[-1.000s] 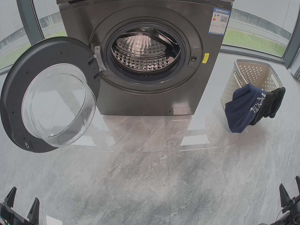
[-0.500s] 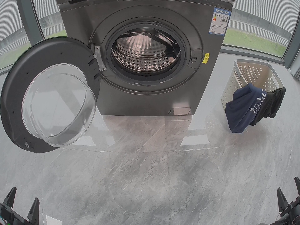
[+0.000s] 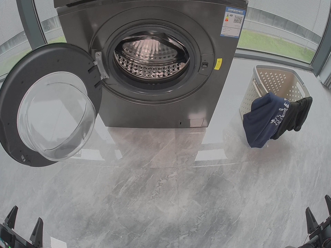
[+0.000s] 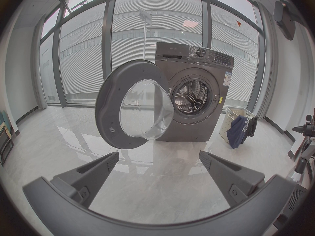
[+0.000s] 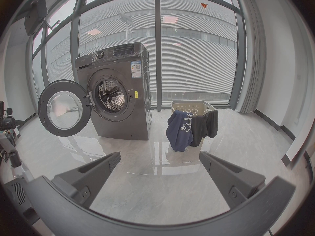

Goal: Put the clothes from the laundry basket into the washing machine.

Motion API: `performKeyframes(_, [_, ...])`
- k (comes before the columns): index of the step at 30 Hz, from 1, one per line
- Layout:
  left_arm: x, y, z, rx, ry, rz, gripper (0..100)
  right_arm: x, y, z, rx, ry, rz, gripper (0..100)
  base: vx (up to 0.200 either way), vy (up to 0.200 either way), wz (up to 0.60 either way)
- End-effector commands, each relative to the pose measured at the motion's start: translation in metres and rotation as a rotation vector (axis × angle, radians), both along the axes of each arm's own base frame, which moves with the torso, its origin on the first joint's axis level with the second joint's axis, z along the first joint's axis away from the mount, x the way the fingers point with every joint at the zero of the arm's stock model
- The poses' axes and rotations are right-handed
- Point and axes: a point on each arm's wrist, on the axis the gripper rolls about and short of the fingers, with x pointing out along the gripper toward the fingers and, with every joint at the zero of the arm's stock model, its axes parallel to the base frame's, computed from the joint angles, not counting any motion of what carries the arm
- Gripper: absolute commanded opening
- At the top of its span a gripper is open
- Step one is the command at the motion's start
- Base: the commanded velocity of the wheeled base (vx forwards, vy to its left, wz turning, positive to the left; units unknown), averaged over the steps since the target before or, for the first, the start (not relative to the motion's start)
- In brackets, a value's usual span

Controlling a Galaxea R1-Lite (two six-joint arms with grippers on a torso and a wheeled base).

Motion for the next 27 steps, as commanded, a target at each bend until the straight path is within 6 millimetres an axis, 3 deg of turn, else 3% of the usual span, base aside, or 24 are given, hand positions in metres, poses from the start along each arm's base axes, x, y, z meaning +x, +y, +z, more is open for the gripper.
performKeyframes(1, [0.0010,0.0000,-0.0045,0.000,0.013,0.000,100,0.0005,0.0000,-0.0051,0.000,0.007,0.000,100,0.000,-0.200,0.00])
performKeyframes(5, [0.0011,0.0000,-0.0045,0.001,0.015,0.000,100,0.0005,0.0000,-0.0051,0.000,0.007,0.000,100,0.000,-0.200,0.00])
performKeyframes(14, [0.0011,0.0000,-0.0045,0.001,0.015,0.000,100,0.0005,0.0000,-0.0051,0.000,0.007,0.000,100,0.000,0.000,0.00])
performKeyframes(23, [0.0012,0.0000,-0.0044,0.001,0.016,-0.001,100,0.0005,0.0000,-0.0051,0.000,0.007,0.000,100,0.200,0.000,0.00])
performKeyframes(27, [0.0012,0.0000,-0.0044,0.000,0.016,-0.001,100,0.0005,0.0000,-0.0051,0.000,0.007,0.000,100,0.000,0.000,0.00])
